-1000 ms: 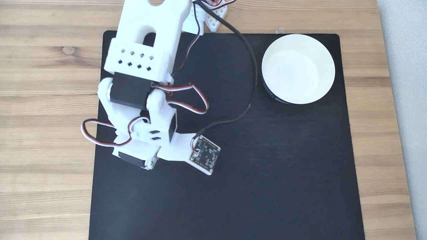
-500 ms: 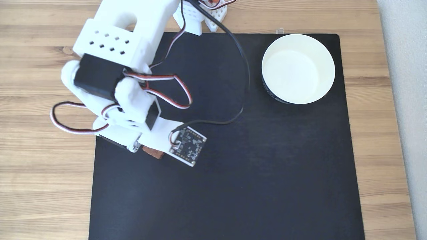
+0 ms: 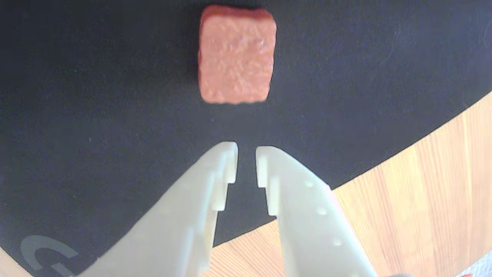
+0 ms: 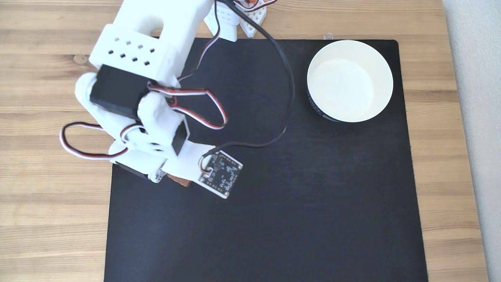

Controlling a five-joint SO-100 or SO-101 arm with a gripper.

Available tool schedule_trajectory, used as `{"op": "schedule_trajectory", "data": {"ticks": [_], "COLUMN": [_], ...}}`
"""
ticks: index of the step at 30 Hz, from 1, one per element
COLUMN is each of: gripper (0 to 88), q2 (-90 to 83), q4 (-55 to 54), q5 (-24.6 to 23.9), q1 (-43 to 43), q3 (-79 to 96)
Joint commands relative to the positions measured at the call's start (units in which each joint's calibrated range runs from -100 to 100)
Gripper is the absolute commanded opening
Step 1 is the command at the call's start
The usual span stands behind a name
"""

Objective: Pick up the toy and place it on the plate

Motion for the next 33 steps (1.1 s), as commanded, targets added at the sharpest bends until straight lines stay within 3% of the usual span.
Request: {"op": "schedule_trajectory", "data": {"ticks": [1, 4, 22, 33], "gripper": [25.7, 29.0, 28.7, 28.7], "q2": [-0.1, -0.1, 8.48, 14.74], "q4": [2.3, 2.3, 2.05, -3.62], "q5": [0.16, 0.16, -0.36, -0.36], "q1": [-0.67, -1.42, -1.09, -1.42], "q3": [-1.67, -1.67, -2.58, -2.58]}}
